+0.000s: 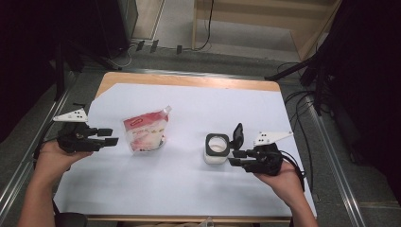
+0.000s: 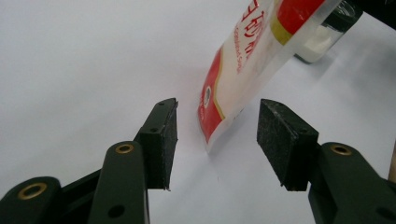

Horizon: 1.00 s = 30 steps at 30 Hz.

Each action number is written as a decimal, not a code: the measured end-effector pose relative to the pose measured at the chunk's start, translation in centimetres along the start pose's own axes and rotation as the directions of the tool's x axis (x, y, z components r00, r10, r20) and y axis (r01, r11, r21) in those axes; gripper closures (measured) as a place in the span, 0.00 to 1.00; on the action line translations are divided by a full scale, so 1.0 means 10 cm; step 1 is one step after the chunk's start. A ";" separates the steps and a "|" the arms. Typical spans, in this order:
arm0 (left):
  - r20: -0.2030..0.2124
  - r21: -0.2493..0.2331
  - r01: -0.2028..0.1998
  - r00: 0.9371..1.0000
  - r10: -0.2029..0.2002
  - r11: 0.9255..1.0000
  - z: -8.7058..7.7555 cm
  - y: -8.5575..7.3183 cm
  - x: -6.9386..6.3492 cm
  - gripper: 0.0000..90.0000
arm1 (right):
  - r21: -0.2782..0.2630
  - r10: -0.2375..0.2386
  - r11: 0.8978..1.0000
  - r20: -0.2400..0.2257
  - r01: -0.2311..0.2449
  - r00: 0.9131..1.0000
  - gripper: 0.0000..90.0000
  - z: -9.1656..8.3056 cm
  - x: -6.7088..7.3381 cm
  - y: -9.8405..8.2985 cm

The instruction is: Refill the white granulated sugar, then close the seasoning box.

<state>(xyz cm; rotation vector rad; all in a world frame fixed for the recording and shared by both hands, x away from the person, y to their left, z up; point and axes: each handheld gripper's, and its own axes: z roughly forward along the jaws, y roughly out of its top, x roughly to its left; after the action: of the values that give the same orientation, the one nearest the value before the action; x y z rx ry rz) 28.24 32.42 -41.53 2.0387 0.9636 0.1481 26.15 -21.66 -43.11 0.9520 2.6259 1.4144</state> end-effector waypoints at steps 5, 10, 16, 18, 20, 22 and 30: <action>-0.026 0.018 0.016 1.000 -0.015 1.000 0.06 -0.01 0.05 0.52 | 0.000 0.000 1.000 -0.018 0.000 1.000 0.74 -0.02 -0.02 -0.01; -0.091 0.008 0.033 0.995 -0.032 0.999 0.11 0.00 0.07 0.52 | 0.010 -0.031 0.999 -0.048 0.031 0.998 0.83 -0.12 -0.03 -0.03; -0.134 0.005 0.021 0.991 -0.020 1.000 0.18 0.03 0.08 0.50 | 0.002 -0.009 1.000 -0.033 0.010 0.999 0.93 -0.22 -0.07 -0.03; -0.132 0.010 0.021 0.991 -0.019 1.000 0.21 0.02 0.08 0.50 | 0.004 0.003 1.000 -0.028 -0.003 1.000 0.97 -0.21 -0.10 -0.03; -0.131 0.017 0.016 0.991 -0.013 1.000 0.23 0.03 0.07 0.50 | 0.002 0.015 1.000 -0.011 -0.014 1.000 1.00 -0.21 -0.13 -0.04; -0.124 0.018 0.017 0.992 -0.015 1.000 0.25 0.04 0.07 0.49 | -0.004 0.032 0.999 0.016 -0.032 0.999 1.00 -0.21 -0.16 -0.03; -0.105 0.012 0.012 0.994 -0.011 1.000 0.29 0.07 0.02 0.48 | -0.056 0.121 0.992 0.080 -0.117 0.989 1.00 -0.13 -0.29 0.04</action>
<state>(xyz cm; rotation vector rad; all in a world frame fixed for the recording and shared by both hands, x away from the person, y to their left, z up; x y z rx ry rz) 30.01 30.49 -42.86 2.0529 1.0431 0.2458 28.36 -24.02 -42.81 1.1528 2.4993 1.4246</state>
